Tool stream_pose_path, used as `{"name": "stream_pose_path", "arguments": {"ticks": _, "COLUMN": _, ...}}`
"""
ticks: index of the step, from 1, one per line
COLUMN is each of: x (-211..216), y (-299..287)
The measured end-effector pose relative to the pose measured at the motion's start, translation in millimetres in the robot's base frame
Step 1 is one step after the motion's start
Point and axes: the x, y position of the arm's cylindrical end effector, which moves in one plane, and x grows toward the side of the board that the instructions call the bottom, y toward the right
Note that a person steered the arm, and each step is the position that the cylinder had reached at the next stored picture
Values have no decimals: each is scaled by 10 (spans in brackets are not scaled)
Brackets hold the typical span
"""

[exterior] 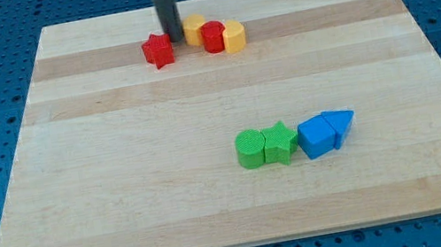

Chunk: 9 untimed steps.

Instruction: Push the red circle diagonal top left to the green star

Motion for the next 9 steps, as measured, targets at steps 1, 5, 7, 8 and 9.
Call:
{"name": "stream_pose_path", "arguments": {"ticks": 1, "x": 0, "y": 389}}
{"name": "stream_pose_path", "arguments": {"ticks": 5, "x": 151, "y": 535}}
{"name": "stream_pose_path", "arguments": {"ticks": 7, "x": 214, "y": -44}}
{"name": "stream_pose_path", "arguments": {"ticks": 8, "x": 354, "y": 156}}
{"name": "stream_pose_path", "arguments": {"ticks": 9, "x": 354, "y": 617}}
